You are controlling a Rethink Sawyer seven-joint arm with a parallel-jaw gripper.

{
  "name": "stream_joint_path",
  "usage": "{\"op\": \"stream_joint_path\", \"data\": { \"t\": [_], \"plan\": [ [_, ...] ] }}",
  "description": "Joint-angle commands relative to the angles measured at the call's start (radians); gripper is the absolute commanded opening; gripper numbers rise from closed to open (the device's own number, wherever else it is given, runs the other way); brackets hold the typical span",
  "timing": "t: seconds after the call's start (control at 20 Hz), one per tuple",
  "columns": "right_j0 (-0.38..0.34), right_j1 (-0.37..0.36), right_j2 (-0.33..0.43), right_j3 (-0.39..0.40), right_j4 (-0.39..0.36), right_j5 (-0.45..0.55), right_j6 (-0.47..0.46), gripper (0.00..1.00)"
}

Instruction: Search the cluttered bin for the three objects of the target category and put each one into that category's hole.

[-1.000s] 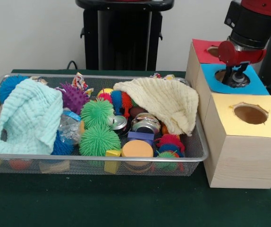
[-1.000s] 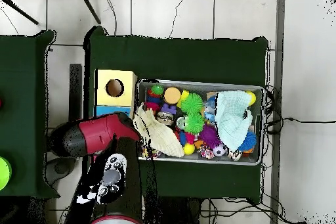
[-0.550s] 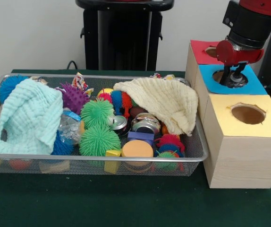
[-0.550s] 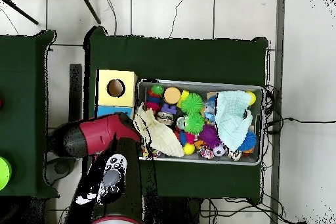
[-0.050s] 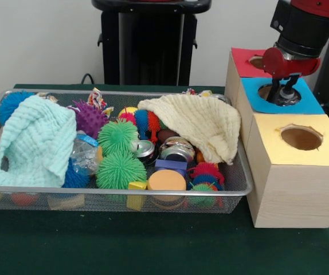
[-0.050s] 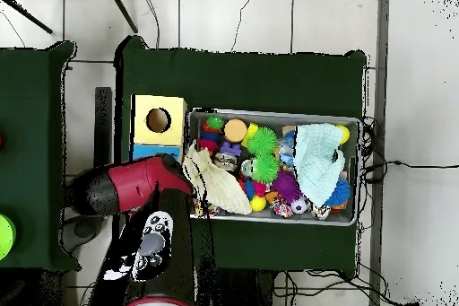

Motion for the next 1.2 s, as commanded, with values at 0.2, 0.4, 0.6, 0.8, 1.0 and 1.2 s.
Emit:
{"op": "stream_joint_path", "data": {
  "t": [0.2,0.4,0.6,0.8,1.0,1.2],
  "plan": [
    [0.011,-0.252,0.045,0.052,0.073,0.262,0.103,0.00],
    [0.012,-0.273,0.043,0.058,0.072,0.267,0.102,0.00],
    [0.008,-0.278,0.044,0.069,0.067,0.255,0.096,0.00],
    [0.003,-0.280,0.048,0.077,0.060,0.250,0.092,0.00],
    [-0.003,-0.284,0.055,0.077,0.060,0.257,0.090,0.00],
    [-0.009,-0.289,0.057,0.077,0.060,0.270,0.083,0.00]
  ]
}}
